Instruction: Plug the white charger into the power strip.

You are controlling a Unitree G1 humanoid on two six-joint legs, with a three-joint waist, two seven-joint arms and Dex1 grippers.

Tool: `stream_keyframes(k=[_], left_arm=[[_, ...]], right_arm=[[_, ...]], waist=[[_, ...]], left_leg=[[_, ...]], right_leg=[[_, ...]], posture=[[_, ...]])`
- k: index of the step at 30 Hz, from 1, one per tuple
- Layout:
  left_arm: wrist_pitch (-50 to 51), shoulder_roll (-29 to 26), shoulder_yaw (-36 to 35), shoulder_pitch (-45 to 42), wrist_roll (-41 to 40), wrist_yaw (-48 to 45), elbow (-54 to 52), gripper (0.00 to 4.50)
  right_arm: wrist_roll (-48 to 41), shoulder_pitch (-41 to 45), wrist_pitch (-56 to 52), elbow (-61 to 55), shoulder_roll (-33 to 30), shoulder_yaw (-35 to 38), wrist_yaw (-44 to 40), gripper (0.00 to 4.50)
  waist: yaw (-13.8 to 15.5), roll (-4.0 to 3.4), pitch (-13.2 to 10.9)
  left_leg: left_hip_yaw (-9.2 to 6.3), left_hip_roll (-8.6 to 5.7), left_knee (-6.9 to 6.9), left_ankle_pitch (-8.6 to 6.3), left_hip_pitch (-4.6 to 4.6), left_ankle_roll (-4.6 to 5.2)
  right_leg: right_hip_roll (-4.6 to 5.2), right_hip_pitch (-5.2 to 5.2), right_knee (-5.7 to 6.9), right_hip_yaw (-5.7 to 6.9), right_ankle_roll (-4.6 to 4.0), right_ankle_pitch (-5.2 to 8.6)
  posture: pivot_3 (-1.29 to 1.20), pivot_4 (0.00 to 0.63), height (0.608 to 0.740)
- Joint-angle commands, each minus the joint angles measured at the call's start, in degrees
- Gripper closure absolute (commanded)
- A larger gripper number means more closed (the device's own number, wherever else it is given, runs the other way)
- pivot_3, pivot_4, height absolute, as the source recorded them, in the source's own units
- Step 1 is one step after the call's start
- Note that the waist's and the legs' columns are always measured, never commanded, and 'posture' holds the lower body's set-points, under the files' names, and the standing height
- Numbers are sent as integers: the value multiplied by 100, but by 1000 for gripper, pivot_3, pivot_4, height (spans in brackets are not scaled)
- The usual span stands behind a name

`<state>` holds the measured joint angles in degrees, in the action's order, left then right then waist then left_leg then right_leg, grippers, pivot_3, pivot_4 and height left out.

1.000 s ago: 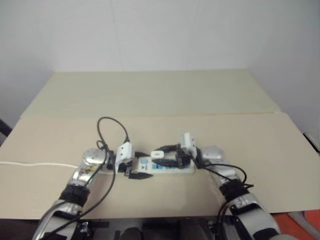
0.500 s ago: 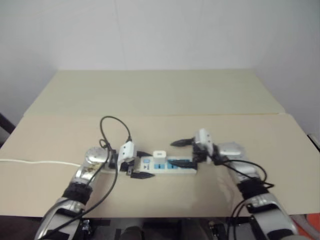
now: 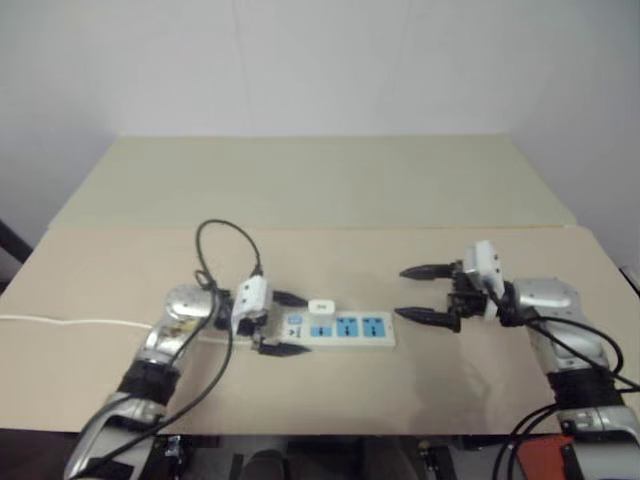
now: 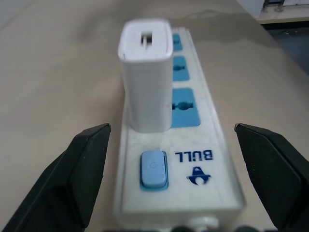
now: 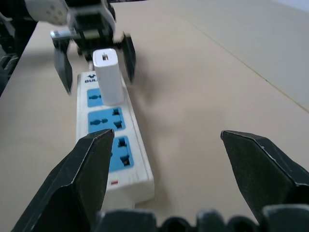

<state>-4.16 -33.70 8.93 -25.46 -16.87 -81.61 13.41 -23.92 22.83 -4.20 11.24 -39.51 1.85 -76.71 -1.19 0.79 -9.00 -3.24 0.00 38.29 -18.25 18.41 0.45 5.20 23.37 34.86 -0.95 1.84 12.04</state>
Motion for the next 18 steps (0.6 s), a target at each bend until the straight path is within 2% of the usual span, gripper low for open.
stream_keyframes(k=[1,5,8,12,18], left_arm=[[501,-632,-697,272,-619,-103,-939,23],[780,-1609,-1560,770,-843,-90,-1300,23],[784,-1882,-1924,1048,-798,141,-1237,23],[853,-1979,-2298,1546,-842,353,-1463,23],[1095,-1877,-2227,1821,-1023,496,-1984,23]], right_arm=[[-280,-159,-77,-353,-299,521,37,239],[-389,-534,-59,-356,-679,1027,55,239],[-352,-709,-38,-270,-849,1260,147,239],[-262,-1076,47,-152,-987,1578,292,239],[-362,-1703,-108,-662,-983,1841,609,239]], waist=[[11,0,-8],[21,-3,-20],[33,-5,-26],[48,0,-32],[47,13,-42]], left_leg=[[0,0,-1,0,3,0],[2,1,-7,-1,6,1],[8,-1,-11,-1,4,1],[8,0,-11,-1,-1,0],[10,0,-11,-1,0,0]], right_leg=[[1,4,-1,0,0,0],[3,8,-9,1,4,3],[6,6,-13,0,6,5],[6,-2,-14,2,7,6],[7,-2,-13,1,7,5]], posture=[[0,150,740],[0,150,740],[0,150,740],[0,150,740],[0,150,740]])
